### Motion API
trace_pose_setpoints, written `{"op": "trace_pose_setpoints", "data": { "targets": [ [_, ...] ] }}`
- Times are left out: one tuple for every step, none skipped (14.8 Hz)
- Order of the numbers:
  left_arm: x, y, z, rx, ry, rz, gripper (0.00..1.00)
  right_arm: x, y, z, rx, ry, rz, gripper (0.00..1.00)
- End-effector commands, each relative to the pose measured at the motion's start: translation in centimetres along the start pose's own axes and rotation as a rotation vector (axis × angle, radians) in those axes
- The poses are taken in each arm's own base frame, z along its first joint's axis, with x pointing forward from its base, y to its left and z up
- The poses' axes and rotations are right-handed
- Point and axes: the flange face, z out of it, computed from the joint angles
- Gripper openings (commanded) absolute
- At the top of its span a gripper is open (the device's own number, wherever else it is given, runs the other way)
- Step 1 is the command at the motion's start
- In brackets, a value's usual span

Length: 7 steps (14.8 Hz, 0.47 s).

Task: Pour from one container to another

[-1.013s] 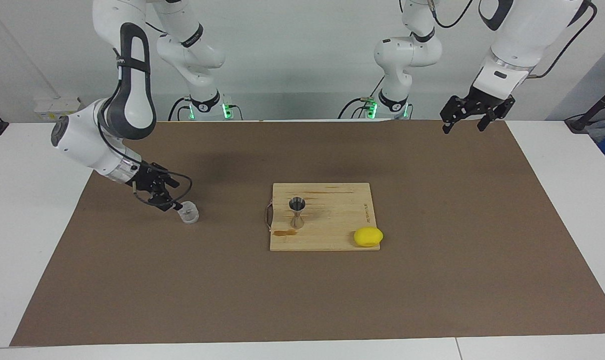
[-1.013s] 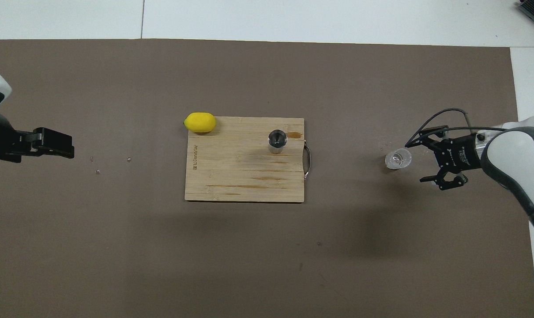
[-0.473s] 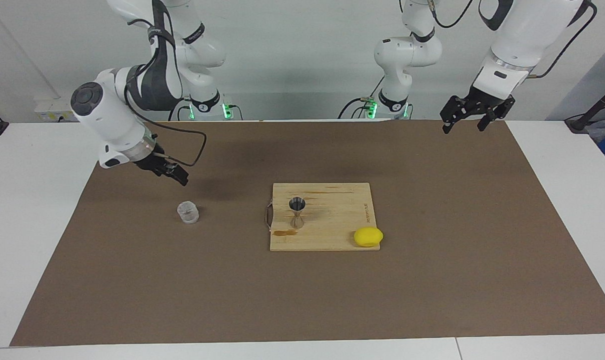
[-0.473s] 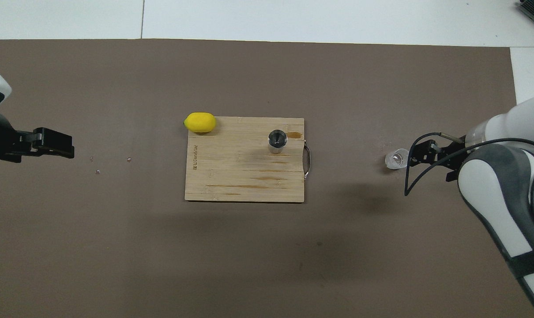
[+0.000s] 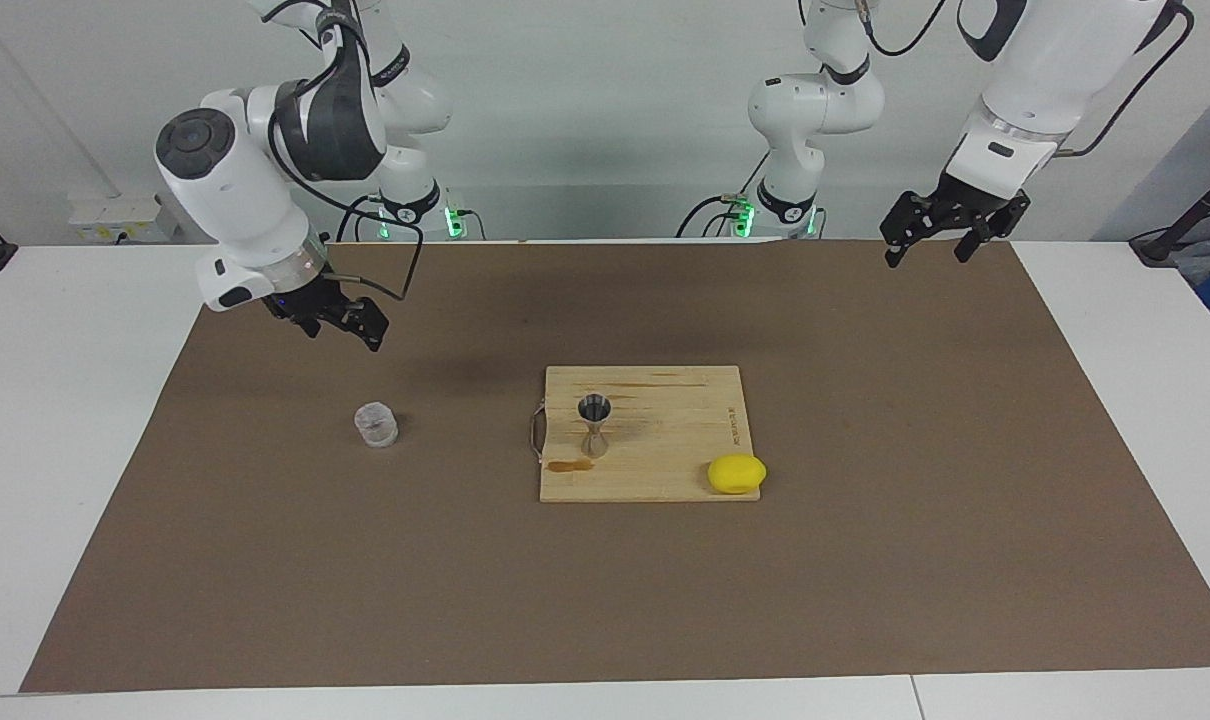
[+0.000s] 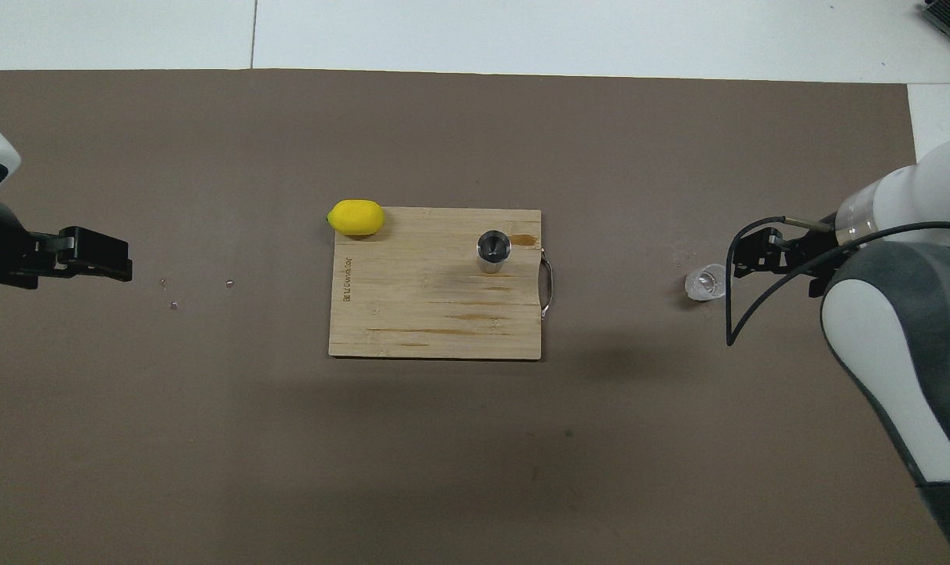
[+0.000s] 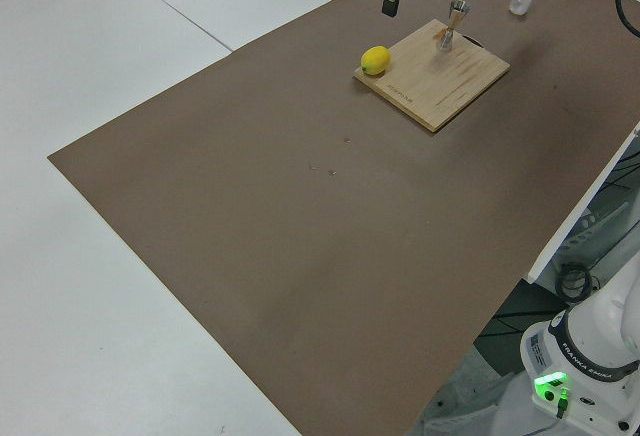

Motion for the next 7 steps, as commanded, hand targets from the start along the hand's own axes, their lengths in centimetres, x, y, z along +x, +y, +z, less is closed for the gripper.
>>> {"op": "trace_pose_setpoints", "data": {
  "targets": [
    [-0.6, -0.3, -0.4, -0.01, 0.002, -0.003, 1.0, -0.4, 0.5, -3.0, -0.014, 0.027, -0.021, 0.98],
    [-0.6, -0.3, -0.4, -0.01, 0.002, -0.003, 1.0, -0.7, 0.8, -3.6, -0.012, 0.038, -0.011, 0.98],
    [-0.6, -0.4, -0.4, -0.008, 0.003, -0.004, 1.0, -0.9, 0.8, -3.7, -0.013, 0.038, 0.003, 0.95],
    [-0.6, -0.3, -0.4, -0.009, 0.002, -0.003, 1.0, -1.5, 0.7, -3.6, -0.016, 0.034, 0.019, 0.87],
    [-0.6, -0.4, -0.4, -0.008, 0.003, -0.004, 1.0, -2.2, 0.9, -3.5, -0.019, 0.031, 0.041, 0.87],
    [-0.6, -0.4, -0.4, -0.008, 0.003, -0.005, 1.0, -2.4, 1.0, -3.5, -0.019, 0.028, 0.047, 0.88],
    [-0.6, -0.4, -0.4, -0.008, 0.003, -0.005, 1.0, -2.5, 1.0, -3.8, -0.012, 0.031, 0.049, 0.96]
  ]
}}
